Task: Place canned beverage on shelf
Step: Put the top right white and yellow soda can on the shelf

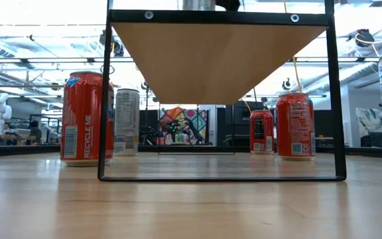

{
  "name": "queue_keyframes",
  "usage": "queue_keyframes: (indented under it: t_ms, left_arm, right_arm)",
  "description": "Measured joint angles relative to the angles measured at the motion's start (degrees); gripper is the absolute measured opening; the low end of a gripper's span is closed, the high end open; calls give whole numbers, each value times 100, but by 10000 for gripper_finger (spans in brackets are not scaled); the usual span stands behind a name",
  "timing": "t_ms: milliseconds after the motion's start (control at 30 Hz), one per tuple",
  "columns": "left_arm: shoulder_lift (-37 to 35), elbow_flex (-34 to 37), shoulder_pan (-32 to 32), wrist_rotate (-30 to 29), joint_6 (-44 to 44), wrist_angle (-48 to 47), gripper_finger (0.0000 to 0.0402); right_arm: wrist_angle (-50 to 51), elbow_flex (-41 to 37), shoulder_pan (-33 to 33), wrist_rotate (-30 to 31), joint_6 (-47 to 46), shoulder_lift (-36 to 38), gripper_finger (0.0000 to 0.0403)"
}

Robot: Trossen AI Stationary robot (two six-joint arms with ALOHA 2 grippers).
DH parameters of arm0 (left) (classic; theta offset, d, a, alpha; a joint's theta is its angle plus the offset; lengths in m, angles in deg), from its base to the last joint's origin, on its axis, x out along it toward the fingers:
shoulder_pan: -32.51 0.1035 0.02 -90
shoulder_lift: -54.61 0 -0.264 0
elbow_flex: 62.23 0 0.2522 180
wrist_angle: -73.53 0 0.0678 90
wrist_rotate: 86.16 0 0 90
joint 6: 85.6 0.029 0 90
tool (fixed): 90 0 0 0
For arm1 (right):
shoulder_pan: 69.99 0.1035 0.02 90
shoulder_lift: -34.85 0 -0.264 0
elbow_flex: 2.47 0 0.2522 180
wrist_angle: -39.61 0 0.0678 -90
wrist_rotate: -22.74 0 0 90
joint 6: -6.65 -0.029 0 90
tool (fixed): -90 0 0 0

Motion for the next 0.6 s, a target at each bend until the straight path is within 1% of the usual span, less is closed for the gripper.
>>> queue_keyframes:
  t_ms: [267, 600]
  left_arm:
    - [42, 0, 0, -61, -2, -17, 393]
    - [44, 0, 0, -61, 7, -22, 393]
  right_arm:
    - [-586, 0, 4, -9, -2, -397, 236]
    - [-985, 0, 4, -24, -6, -739, 236]
